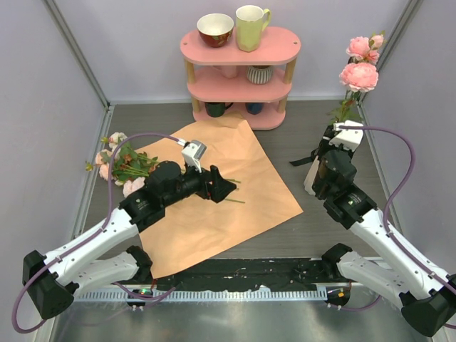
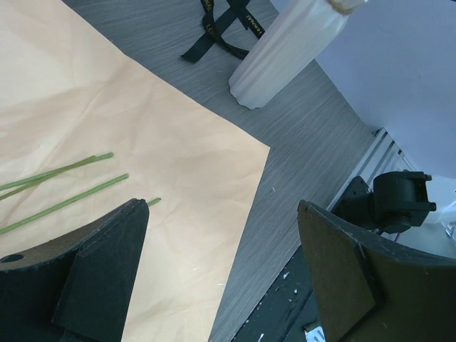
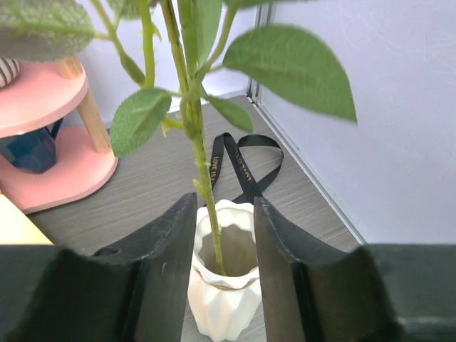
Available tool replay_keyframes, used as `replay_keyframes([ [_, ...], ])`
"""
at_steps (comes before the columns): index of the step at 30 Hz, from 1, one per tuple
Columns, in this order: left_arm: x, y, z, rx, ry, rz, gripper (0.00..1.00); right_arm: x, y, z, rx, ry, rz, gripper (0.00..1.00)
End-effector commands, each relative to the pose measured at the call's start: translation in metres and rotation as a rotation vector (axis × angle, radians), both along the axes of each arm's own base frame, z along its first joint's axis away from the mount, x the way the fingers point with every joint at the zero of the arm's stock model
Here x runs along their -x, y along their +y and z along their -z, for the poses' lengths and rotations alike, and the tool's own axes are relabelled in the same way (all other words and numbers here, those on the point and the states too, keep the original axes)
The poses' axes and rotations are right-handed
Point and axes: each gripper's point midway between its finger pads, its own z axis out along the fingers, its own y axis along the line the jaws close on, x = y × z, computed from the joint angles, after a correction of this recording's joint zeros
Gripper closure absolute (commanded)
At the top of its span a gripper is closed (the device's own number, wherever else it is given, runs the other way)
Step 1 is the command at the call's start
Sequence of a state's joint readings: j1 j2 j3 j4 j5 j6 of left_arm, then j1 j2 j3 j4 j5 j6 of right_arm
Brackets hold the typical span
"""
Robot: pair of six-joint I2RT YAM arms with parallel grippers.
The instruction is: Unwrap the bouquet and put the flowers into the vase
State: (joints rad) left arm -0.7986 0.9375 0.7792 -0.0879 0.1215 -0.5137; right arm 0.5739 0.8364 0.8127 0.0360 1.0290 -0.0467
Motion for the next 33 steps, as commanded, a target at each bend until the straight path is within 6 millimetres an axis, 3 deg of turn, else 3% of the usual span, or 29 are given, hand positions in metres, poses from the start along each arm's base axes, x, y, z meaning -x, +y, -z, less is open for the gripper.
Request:
replay_keyframes([
  [1, -0.003, 0.004, -0.005, -0.002, -0.030, -0.023, 0.10, 0.007, -0.003, -0.019, -0.050, -0.036, -0.009, 0.54],
  [3, -0.004, 0.005, -0.004, -0.009, -0.023, -0.032, 0.10, 0.009, -0.002, -0.021, -0.069, -0.040, -0.022, 0.45],
  [7, -0.009, 0.011, -0.002, -0.030, -0.016, -0.077, 0.09, 0.013, -0.001, -0.027, -0.086, -0.046, -0.046, 0.38],
  [13, -0.026, 0.033, 0.006, -0.059, 0.021, -0.219, 0.05, 0.017, 0.006, -0.039, -0.109, -0.065, -0.124, 0.35],
  [19, -0.042, 0.063, 0.024, -0.038, 0.128, -0.379, 0.05, 0.016, 0.030, -0.044, -0.113, -0.063, -0.281, 0.34],
  [23, -0.055, 0.102, 0.046, 0.008, 0.253, -0.605, 0.04, 0.012, 0.077, -0.035, -0.117, -0.001, -0.535, 0.34],
  [27, -0.060, 0.149, 0.069, 0.083, 0.362, -0.852, 0.01, 0.021, 0.143, -0.014, -0.153, 0.099, -0.879, 0.36],
  [29, -0.056, 0.176, 0.081, 0.125, 0.409, -1.007, 0.00, 0.024, 0.161, -0.001, -0.174, 0.147, -0.955, 0.37],
  [33, -0.049, 0.196, 0.093, 0.192, 0.445, -1.117, 0.04, 0.039, 0.192, 0.023, -0.196, 0.235, -1.084, 0.38],
])
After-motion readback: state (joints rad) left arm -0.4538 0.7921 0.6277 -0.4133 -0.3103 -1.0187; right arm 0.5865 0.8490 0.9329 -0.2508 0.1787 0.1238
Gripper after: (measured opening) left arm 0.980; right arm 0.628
